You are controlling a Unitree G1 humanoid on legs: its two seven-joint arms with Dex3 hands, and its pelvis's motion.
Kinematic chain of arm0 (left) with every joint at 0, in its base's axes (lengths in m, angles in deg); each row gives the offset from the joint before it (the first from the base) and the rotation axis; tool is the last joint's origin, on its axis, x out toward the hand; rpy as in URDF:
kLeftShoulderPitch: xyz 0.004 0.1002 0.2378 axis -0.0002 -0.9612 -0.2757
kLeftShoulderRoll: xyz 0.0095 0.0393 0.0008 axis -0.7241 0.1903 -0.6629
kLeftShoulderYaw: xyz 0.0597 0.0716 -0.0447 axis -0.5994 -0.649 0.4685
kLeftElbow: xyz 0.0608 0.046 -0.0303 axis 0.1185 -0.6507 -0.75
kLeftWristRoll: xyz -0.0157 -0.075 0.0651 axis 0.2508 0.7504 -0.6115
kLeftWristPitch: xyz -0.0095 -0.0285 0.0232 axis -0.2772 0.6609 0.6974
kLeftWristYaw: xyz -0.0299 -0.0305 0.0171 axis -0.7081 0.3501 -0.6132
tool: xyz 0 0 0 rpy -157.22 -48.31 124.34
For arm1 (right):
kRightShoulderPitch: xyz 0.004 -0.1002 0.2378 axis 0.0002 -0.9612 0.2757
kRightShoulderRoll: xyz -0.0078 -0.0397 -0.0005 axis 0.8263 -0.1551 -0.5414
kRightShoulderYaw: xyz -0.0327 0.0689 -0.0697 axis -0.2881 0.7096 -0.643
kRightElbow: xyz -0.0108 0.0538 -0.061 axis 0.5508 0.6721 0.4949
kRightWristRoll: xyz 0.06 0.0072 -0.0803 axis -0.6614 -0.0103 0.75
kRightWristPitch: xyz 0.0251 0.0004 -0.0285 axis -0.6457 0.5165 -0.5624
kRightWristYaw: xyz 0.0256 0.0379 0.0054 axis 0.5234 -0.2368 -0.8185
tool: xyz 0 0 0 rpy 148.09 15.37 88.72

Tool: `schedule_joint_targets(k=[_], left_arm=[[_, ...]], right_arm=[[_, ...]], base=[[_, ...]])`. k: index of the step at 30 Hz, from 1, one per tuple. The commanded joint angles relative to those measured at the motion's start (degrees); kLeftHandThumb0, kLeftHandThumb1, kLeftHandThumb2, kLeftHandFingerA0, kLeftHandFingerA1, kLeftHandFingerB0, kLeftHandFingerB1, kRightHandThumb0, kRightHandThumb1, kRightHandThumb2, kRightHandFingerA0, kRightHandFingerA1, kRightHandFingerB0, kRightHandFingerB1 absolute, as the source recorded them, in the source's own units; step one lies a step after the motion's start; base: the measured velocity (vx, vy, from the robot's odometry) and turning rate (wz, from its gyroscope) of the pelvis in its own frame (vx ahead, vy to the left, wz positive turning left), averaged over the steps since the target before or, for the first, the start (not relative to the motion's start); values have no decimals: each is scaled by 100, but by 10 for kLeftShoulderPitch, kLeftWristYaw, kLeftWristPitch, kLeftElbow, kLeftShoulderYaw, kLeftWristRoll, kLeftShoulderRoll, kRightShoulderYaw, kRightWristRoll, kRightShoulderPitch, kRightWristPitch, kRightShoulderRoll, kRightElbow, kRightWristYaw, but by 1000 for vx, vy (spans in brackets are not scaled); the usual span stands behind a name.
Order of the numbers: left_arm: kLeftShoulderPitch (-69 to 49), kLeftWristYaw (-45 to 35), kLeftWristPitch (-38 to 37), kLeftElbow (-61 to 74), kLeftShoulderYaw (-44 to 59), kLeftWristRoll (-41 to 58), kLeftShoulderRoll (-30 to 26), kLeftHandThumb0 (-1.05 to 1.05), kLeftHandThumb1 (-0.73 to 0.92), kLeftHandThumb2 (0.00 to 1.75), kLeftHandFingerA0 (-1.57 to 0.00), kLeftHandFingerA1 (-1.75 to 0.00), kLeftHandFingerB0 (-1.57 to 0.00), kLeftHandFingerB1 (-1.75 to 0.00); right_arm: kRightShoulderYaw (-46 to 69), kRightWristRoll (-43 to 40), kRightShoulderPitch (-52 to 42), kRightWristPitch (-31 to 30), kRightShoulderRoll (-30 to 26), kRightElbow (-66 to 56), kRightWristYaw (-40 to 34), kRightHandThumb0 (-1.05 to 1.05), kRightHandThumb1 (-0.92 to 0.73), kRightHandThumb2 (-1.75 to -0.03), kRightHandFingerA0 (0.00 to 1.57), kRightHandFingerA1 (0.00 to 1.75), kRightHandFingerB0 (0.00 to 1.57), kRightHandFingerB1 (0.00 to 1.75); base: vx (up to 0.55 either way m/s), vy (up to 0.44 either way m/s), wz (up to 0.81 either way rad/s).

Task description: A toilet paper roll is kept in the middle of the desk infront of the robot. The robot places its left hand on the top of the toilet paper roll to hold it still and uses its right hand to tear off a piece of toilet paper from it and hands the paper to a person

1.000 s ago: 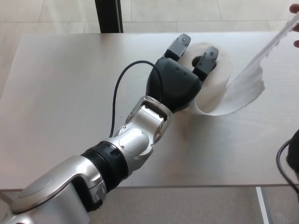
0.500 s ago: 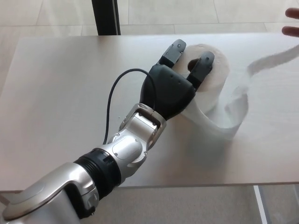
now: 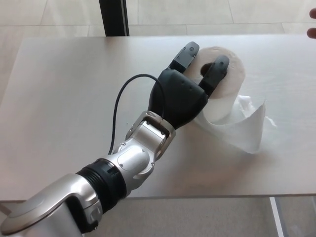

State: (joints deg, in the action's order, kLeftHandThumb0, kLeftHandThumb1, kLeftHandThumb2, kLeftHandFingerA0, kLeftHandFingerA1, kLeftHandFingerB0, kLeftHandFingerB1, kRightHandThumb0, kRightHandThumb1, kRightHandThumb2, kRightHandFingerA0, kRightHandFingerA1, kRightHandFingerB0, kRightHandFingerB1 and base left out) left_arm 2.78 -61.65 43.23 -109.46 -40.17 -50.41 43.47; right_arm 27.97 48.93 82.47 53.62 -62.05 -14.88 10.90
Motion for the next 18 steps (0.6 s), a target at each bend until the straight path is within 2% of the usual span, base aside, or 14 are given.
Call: schedule_joint_targets(k=[1, 2, 4, 5, 6, 7, 9, 10, 12, 13, 14, 16, 17, 18], left_arm=[[-57, -47, -17, -19, -19, -14, -26, -57, 77, 63, 0, -4, 0, -16], [-58, -54, -21, -11, -17, -9, -28, -57, 65, 80, 0, -2, -1, -12], [-59, -55, -23, -10, -16, -9, -29, -58, 65, 80, 0, -2, -1, -11], [-60, -54, -22, -10, -16, -9, -29, -55, 66, 79, 0, 0, 0, -11], [-60, -53, -22, -11, -16, -10, -30, -55, 66, 79, 0, 0, 0, -11], [-61, -48, -23, -13, -16, -11, -32, -58, 77, 63, 0, -2, 0, -15], [-64, -52, -20, -8, -18, -13, -36, -58, 78, 63, 0, -2, 0, -14], [-65, -59, -17, -4, -18, -13, -36, -57, 66, 80, 0, -2, -1, -12], [-66, -53, -16, -6, -19, -15, -38, -58, 66, 80, 0, -3, -1, -13], [-67, -51, -16, -7, -19, -16, -38, -58, 66, 80, 0, -2, -2, -13], [-68, -54, -15, -5, -20, -18, -40, -62, 67, 82, 0, 0, -2, -9], [-70, -62, -14, 2, -21, -20, -44, -65, 68, 84, 0, 0, -2, -5], [-71, -60, -15, 3, -20, -19, -43, -58, 68, 80, 0, 0, -1, -9], [-72, -59, -18, 7, -18, -16, -44, -58, 77, 63, 0, 0, 0, -14]], right_arm=[[-104, 80, -132, 87, -53, 13, 176, -3, -38, -140, 103, 175, 89, 151], [-117, 85, -145, 90, -60, 41, 193, -2, -46, -126, 131, 147, 108, 130], [-125, 83, -151, 91, -71, 62, 210, 1, -45, -124, 132, 151, 105, 132], [-129, 82, -152, 88, -75, 67, 212, 0, -47, -129, 99, 175, 86, 152], [-134, 81, -153, 83, -80, 75, 217, 0, -47, -129, 99, 175, 86, 152], [-142, 84, -153, 101, -85, 117, 240, 1, -50, -128, 101, 175, 87, 149], [-156, 91, -155, 109, -89, 140, 249, 1, -45, -134, 102, 175, 90, 147], [-176, 107, -157, 111, -95, 166, 255, 1, -41, -139, 102, 175, 91, 147], [-191, 117, -160, 123, -99, 175, 256, 0, -38, -141, 103, 171, 88, 150], [-204, 131, -162, 128, -103, 180, 255, -1, -39, -139, 101, 170, 86, 151], [-232, 161, -163, 135, -112, 193, 247, -4, -46, -128, 99, 168, 83, 150], [-271, 202, -162, 170, -126, 226, 238, -5, -46, -127, 98, 167, 83, 150], [-284, 208, -157, 165, -129, 236, 235, -7, -47, -126, 95, 169, 81, 152], [-292, 215, -153, 172, -131, 248, 230, -7, -44, -127, 93, 170, 81, 152]], base=[[0, 0, 0], [0, 0, 0], [0, 0, 0], [0, 0, 0], [0, 0, 0], [0, 0, 0], [0, 0, 0], [0, 0, 0], [0, 0, 0], [0, 0, 0], [0, 0, 0], [0, 0, 0], [0, 0, 0], [0, 0, 0]])
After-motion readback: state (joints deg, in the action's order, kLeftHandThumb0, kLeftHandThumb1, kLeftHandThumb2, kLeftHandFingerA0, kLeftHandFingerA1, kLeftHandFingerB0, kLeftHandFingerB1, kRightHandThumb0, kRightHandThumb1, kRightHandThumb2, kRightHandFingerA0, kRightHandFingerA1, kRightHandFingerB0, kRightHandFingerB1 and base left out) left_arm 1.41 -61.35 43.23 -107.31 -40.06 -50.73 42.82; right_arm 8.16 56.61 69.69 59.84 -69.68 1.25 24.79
